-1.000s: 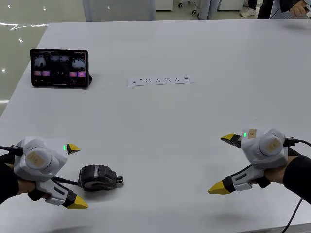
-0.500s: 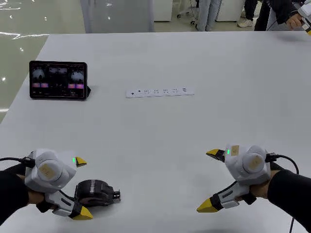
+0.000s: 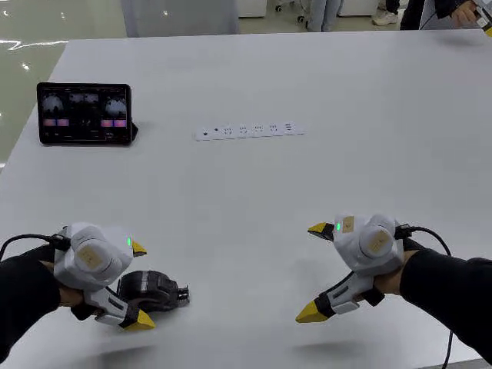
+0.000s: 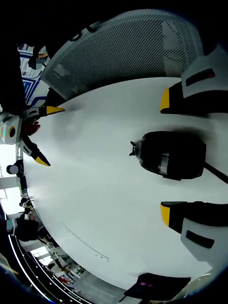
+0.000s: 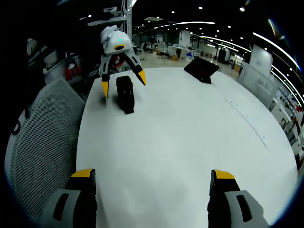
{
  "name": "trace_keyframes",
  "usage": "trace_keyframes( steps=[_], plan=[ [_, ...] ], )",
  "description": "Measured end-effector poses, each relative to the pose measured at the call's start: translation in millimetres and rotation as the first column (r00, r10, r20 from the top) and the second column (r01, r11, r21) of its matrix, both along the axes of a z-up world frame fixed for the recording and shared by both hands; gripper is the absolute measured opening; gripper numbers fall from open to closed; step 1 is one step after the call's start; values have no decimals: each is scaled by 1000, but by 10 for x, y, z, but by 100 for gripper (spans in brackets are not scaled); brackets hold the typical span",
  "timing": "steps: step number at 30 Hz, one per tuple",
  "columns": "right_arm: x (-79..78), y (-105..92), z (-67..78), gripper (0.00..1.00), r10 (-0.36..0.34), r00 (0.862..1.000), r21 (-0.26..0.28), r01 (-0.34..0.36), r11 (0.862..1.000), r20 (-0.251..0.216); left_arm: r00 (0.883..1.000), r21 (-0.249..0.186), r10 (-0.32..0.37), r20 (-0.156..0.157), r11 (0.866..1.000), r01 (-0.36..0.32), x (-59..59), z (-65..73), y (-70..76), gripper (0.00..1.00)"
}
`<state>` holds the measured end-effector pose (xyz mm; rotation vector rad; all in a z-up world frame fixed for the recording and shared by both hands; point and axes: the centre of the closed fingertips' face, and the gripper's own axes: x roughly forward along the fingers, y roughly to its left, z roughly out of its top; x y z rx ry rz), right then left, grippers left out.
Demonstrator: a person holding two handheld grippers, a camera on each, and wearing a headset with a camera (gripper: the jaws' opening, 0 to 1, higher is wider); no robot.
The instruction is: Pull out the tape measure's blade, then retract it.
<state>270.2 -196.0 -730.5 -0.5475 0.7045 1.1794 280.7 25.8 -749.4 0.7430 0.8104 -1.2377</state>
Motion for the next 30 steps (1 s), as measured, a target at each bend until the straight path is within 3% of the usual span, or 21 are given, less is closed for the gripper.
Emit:
trace_keyframes(
  steps=[9,12,13,14,15,30],
  plan=[
    [25,135,-26,99,8,1000,6,-8,1000,-2,1000,28,-20,-1,999,20,-50,3,-23,52],
    [11,197,-35,99,19,1000,12,-19,1000,-2,999,38,-29,15,999,28,-62,2,-35,41],
    [9,210,-46,99,22,1000,11,-22,1000,-3,998,51,-29,49,998,27,-16,5,-19,36],
    [7,222,-52,99,23,1000,10,-23,1000,-5,997,65,-42,62,997,38,0,3,-2,34],
    [4,243,-61,99,27,1000,11,-27,1000,-7,998,55,-40,49,998,38,-28,-4,-21,34],
    [49,521,-149,99,60,998,11,-60,998,-15,998,34,-37,52,999,35,1,-36,4,32]
  ],
)
